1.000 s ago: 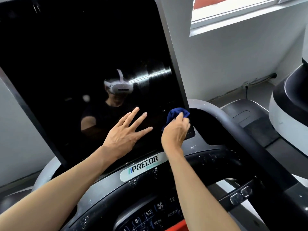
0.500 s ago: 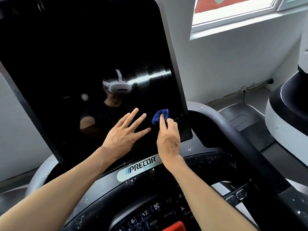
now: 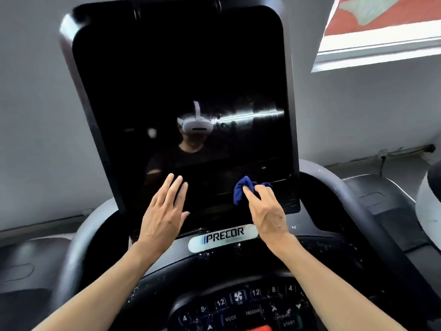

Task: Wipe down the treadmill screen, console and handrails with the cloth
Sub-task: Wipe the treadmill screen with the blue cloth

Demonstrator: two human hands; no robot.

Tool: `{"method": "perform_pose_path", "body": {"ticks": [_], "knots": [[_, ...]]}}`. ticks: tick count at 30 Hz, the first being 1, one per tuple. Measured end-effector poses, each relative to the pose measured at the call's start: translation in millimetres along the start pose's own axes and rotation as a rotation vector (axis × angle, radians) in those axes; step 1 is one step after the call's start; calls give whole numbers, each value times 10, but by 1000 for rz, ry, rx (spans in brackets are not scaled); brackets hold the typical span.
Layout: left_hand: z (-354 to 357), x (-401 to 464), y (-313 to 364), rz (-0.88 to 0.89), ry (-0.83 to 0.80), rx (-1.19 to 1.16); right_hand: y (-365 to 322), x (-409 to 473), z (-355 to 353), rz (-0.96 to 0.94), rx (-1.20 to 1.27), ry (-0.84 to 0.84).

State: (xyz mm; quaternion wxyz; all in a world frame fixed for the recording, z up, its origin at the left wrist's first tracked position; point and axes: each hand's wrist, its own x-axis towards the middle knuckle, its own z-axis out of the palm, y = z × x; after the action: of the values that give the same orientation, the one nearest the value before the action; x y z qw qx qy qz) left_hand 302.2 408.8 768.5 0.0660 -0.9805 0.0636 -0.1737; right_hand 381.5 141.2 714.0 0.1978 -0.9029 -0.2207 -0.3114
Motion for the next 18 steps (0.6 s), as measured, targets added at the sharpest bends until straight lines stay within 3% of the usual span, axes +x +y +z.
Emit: {"method": "perform_pose_path", "body": {"ticks": [4,8,11,18], "knots": [[77,-446,-137,-154,-35,16,-140,128,31,-227,27,-50],[136,-609,-181,-249,-74,52,-703,289,219,-422,88,-144],[135,-678,-214,-229,-80,81,-1077,349,314,-464,114,-193],[87,-882,-516,-314,-71,69,-544,351,127,-475,32,-167]]}}
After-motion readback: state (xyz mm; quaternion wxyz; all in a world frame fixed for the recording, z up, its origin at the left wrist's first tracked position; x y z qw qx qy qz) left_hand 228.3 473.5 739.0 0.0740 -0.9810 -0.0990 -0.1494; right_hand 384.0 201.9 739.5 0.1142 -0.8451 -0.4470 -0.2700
